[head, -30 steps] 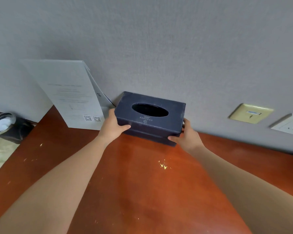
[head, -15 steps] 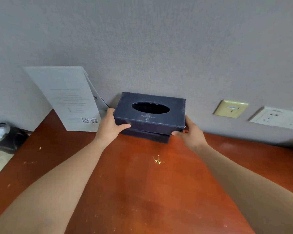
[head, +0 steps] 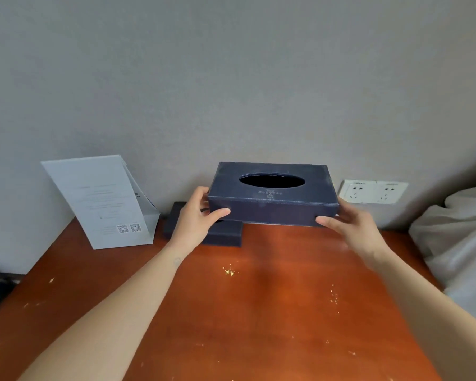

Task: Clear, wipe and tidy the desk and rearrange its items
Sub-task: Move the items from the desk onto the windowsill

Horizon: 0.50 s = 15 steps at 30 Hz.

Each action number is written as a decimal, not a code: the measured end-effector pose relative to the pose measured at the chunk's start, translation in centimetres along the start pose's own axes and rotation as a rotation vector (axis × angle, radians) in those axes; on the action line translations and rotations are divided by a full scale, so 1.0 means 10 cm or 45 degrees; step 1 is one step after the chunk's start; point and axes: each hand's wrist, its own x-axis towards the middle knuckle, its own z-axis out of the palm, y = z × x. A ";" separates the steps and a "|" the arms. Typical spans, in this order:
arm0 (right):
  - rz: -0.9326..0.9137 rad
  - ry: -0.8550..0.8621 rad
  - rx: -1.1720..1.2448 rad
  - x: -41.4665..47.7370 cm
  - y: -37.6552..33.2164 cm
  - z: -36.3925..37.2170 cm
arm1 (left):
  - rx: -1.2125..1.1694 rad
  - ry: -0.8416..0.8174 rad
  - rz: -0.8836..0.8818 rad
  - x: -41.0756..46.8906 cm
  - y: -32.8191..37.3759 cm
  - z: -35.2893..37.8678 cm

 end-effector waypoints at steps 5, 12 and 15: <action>-0.081 0.195 0.091 -0.64 -0.13 -0.59 | -0.116 -0.085 0.114 -0.32 0.54 0.34; -0.156 0.447 0.147 -1.50 -0.39 -1.45 | -0.223 -0.200 0.283 -0.68 1.26 0.95; -0.183 0.553 0.089 -1.95 -0.41 -1.83 | -0.229 -0.254 0.348 -0.91 1.54 1.29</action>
